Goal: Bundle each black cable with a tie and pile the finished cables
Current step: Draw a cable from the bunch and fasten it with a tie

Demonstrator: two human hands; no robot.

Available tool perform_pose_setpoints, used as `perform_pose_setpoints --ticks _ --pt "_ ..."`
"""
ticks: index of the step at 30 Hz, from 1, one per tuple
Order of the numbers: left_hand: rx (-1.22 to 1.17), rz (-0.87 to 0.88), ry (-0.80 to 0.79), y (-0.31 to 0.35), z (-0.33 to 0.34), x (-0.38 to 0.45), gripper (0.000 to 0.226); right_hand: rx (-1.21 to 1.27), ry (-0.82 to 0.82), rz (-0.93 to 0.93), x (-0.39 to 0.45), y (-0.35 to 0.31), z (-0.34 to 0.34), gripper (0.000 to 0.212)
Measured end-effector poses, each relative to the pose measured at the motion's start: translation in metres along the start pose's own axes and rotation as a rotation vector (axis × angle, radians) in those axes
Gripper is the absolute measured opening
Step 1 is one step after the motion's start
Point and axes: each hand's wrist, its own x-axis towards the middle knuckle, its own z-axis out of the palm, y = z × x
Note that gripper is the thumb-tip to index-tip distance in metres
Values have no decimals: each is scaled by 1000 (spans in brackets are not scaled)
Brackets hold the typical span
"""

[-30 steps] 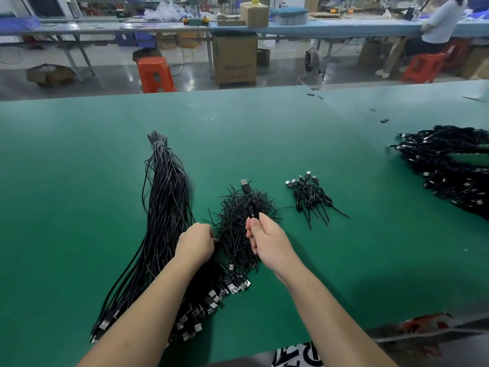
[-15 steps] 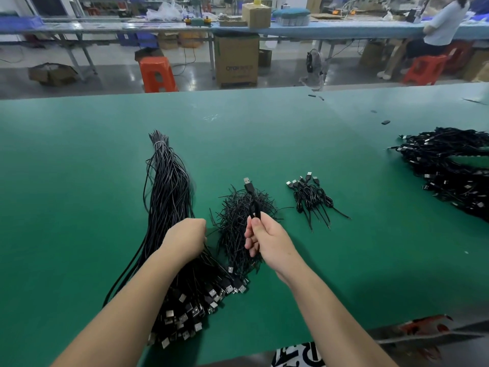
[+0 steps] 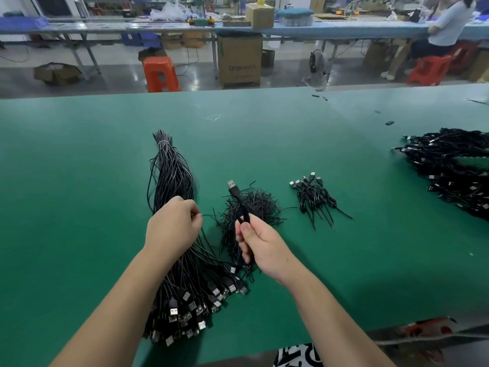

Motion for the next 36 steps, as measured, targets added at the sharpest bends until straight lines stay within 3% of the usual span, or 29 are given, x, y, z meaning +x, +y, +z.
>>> perform_pose_setpoints --ticks 5,9,12,15,20,23,25,29,34,36 --pt "-501 87 16 19 -7 -15 11 144 -74 49 1 1 8 23" --pt "-590 168 -65 30 -3 -28 18 320 -71 106 4 3 12 30" --pt "-592 193 -84 32 1 -32 16 390 -15 114 4 3 14 24" --pt "-459 297 21 33 1 -38 10 419 54 150 5 2 12 27" --pt "-24 747 351 32 1 -38 6 565 41 273 9 -2 5 28" --pt "30 867 374 31 -3 -35 18 543 -9 316 9 -3 1 29" --pt "33 907 289 34 -5 -34 23 459 -42 318 9 -4 -1 29" --pt "-57 734 177 42 -7 -28 9 406 -84 297 8 -5 0 28" --pt "-459 260 18 49 -9 -30 11 383 -76 259 5 -4 1 30" --pt "-510 151 -67 51 -12 -27 12 174 -59 198 3 -6 1 30"
